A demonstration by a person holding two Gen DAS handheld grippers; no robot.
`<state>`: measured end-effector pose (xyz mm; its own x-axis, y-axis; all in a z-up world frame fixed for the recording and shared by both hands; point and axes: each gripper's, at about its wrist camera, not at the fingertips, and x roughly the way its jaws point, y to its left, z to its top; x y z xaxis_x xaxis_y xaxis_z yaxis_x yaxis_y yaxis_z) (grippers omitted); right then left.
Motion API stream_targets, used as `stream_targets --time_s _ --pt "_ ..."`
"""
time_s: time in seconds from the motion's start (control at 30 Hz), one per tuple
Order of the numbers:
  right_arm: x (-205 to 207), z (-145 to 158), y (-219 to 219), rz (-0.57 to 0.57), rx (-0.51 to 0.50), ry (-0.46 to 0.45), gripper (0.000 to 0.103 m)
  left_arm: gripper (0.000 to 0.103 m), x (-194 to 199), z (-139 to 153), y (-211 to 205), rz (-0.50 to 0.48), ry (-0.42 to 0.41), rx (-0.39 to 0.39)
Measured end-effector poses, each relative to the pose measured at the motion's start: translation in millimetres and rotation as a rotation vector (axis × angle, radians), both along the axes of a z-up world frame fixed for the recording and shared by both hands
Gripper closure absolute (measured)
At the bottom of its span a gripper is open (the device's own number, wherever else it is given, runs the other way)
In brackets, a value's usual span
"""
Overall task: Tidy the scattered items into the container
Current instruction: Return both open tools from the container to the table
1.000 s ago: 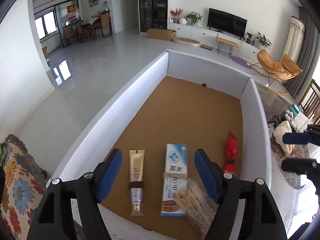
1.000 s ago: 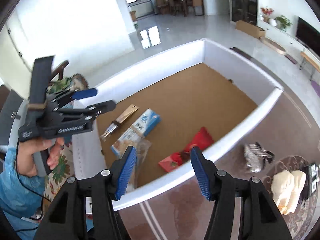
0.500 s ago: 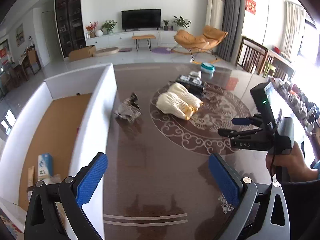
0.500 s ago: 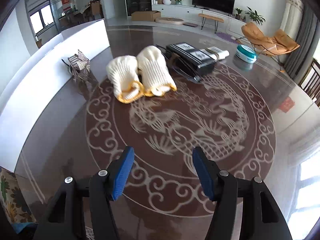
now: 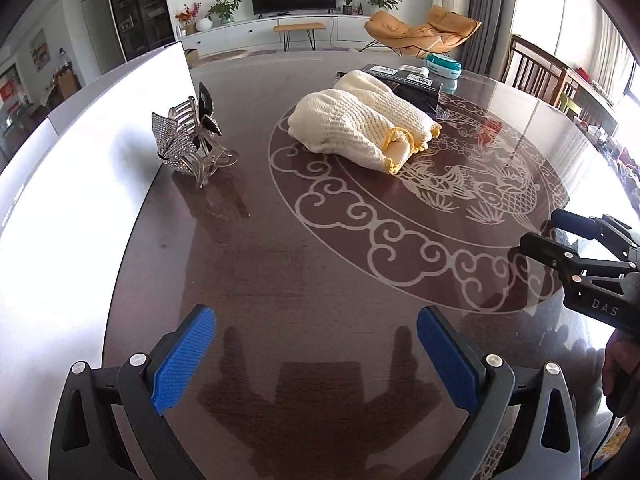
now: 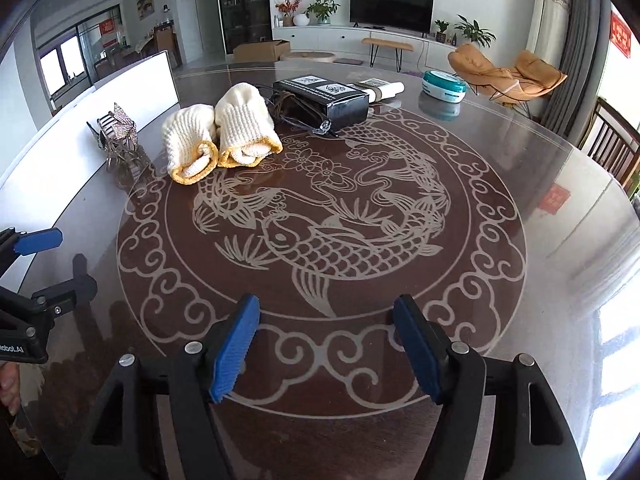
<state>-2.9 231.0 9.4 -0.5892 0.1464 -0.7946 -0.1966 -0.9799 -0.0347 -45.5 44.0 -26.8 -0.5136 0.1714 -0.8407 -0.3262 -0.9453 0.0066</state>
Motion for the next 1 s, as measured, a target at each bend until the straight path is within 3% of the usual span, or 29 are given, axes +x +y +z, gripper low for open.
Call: stream_targets --time_s 0.33,1.0 --pt "-1.2 -3.0 0.9 -0.008 -0.004 0.002 0.023 0.0 -15.3 -10.0 1.4 0.014 0.001 0.024" --pt "-1.1 -2.9 1.0 -0.006 -0.004 0.001 0.022 0.0 -14.9 -13.5 1.2 0.014 0.026 0.035"
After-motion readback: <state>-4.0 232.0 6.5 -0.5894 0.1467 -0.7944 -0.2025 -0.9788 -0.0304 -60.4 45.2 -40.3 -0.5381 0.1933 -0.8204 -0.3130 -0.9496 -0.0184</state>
